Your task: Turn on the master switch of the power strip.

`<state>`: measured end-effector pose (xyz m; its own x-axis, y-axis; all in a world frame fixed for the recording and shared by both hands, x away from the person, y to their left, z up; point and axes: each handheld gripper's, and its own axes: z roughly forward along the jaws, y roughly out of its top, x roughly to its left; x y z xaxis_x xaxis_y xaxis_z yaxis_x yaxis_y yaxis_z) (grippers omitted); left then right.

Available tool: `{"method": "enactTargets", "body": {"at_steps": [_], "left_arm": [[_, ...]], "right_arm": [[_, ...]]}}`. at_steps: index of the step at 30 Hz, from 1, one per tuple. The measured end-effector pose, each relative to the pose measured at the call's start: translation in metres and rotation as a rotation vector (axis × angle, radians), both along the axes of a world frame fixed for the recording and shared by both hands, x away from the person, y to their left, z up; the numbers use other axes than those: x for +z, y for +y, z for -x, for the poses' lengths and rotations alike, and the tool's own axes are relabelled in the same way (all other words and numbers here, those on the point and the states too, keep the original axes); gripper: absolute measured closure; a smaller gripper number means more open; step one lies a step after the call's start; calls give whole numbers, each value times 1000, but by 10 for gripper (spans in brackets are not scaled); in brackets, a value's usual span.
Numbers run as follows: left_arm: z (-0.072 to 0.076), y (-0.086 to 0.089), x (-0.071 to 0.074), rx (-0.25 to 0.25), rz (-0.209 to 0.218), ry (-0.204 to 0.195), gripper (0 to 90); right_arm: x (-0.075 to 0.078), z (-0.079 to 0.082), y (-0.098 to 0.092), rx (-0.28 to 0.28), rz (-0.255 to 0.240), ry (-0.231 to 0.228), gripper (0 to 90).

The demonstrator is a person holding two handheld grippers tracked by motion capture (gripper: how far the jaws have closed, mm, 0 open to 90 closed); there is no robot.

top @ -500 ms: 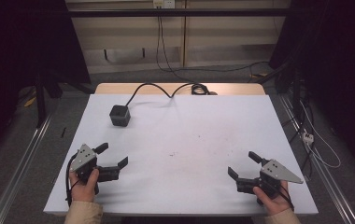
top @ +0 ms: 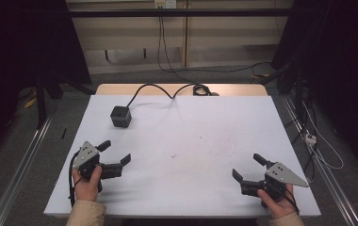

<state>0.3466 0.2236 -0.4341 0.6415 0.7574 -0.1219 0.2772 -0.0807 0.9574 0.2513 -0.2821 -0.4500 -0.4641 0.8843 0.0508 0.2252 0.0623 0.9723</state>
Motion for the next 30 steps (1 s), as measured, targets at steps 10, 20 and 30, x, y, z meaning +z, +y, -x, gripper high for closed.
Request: {"method": "enactTargets", "body": {"at_steps": [10,20,30], "left_arm": [[-13,-1,3,29,12,37,32],[-23,-2,7,38,12,38,35],[-36,-1,4,54,26,56,38]], "right_arm": [[0,0,-1,-3,0,-4,31],[0,0,-2,-9,1,-7,31],[0,0,-2,-8,0,-9,31]]}}
